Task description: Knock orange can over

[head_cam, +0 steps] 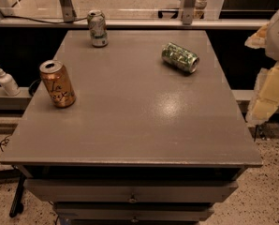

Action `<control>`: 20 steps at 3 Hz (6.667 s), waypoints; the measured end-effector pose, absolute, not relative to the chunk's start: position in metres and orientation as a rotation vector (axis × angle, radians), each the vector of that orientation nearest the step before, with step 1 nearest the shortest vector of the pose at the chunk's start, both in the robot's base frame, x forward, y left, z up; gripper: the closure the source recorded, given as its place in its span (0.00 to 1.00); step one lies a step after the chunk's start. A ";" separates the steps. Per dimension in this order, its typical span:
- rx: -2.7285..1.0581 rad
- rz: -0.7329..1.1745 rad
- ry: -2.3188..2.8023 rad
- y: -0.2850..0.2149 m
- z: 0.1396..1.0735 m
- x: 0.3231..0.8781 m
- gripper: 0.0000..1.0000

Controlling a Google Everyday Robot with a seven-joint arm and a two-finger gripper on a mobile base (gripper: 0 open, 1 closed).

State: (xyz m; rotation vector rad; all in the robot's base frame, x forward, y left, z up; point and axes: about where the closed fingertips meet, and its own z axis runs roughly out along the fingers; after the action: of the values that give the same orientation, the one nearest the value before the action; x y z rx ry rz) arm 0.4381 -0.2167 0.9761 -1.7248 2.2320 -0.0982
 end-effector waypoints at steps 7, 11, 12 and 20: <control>-1.360 0.707 1.780 -0.019 0.933 0.501 0.00; -1.218 0.997 1.576 0.151 0.879 0.570 0.00; -1.173 1.038 1.542 0.183 0.870 0.578 0.00; -1.810 0.349 1.912 0.100 0.914 0.577 1.00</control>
Offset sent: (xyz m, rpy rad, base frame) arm 0.0815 0.1682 -0.0401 0.9301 0.0133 0.0963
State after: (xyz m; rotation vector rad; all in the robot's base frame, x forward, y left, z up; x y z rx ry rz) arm 0.5768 0.1002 0.9142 -1.8101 1.9124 0.3487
